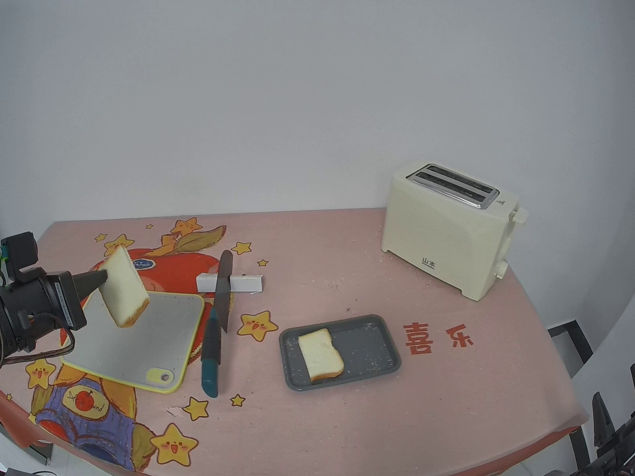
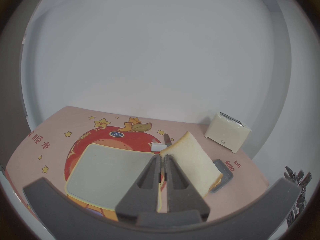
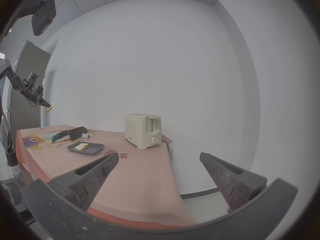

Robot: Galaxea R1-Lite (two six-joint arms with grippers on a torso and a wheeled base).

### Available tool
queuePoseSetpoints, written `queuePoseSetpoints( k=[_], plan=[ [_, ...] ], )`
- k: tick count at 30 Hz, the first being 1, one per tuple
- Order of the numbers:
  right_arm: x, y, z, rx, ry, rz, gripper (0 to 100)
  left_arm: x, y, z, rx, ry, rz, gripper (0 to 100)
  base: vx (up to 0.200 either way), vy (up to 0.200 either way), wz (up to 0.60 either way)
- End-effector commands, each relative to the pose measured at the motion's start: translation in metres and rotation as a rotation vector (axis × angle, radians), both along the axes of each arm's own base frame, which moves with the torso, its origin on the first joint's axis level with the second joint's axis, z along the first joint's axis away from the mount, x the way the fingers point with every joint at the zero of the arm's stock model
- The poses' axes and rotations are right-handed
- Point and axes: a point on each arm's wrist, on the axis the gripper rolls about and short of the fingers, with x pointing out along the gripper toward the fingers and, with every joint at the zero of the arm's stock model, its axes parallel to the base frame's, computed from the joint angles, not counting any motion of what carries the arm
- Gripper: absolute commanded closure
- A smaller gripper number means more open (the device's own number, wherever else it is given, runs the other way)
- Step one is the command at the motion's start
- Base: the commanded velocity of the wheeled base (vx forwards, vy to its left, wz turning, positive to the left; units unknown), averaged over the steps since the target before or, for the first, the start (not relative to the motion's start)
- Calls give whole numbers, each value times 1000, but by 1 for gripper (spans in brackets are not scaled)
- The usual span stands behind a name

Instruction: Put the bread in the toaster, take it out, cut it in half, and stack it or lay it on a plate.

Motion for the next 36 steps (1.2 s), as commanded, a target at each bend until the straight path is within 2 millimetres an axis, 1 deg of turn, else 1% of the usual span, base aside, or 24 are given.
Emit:
queuePoseSetpoints(
  k=[1, 10, 15, 22, 36],
  plan=[
    [1, 0, -5, -1, 12, 1, 0, -1, 0, -2, 1, 6, 2, 100, 0, 0, 0],
    [1, 0, -5, -1, 12, 1, 0, -1, -1, -5, 0, 15, -16, 100, 0, 0, 0],
    [1, 0, -5, -1, 12, 1, 0, -2, -5, -5, -2, 15, -45, 100, 0, -200, 0],
    [1, 0, -5, -1, 12, 1, 0, -3, -4, -5, -3, 11, -43, 100, 0, -200, 0],
    [1, 0, -5, -1, 12, 1, 0, -1, -5, -4, -2, 9, -50, 100, 0, 0, 0]
  ],
)
